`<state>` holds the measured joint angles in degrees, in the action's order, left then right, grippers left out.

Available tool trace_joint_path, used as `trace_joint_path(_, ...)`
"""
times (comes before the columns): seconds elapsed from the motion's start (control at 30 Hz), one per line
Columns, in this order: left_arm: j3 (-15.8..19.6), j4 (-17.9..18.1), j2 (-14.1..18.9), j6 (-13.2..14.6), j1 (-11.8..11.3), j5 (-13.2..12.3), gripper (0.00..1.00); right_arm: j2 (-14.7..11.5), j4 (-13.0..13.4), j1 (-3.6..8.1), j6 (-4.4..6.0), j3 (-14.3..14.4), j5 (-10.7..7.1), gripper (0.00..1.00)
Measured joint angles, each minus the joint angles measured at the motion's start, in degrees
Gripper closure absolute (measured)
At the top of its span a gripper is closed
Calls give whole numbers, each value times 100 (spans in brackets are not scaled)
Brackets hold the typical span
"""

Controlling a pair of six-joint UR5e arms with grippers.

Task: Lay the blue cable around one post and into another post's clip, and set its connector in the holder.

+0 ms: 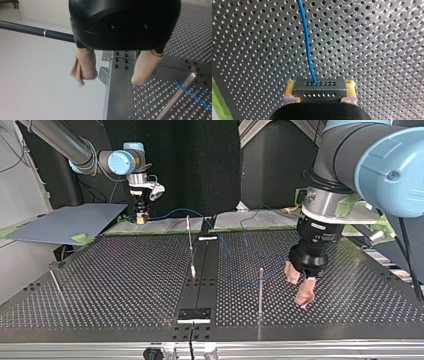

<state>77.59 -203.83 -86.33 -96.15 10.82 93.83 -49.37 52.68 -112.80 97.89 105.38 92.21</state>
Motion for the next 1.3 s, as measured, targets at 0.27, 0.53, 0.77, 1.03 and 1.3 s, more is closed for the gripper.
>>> trace_joint_path(0.27,53,6,3,-3,26,42,0,-4,1,-8,-5,-1,0,67)
trace_joint_path(0.53,403,105,198,137,113,-72,0,-5,-2,-17,-5,-3,0,67)
trace_joint_path(0.77,755,423,541,144,191,-411,0,-5,-4,-30,-5,-3,22,67)
trace_joint_path(1.03,1116,782,902,186,355,-761,0,-5,-9,-69,-12,-2,34,67)
trace_joint_path(1.3,1510,1178,904,110,564,-865,0,-4,-29,-157,-22,-3,48,67)
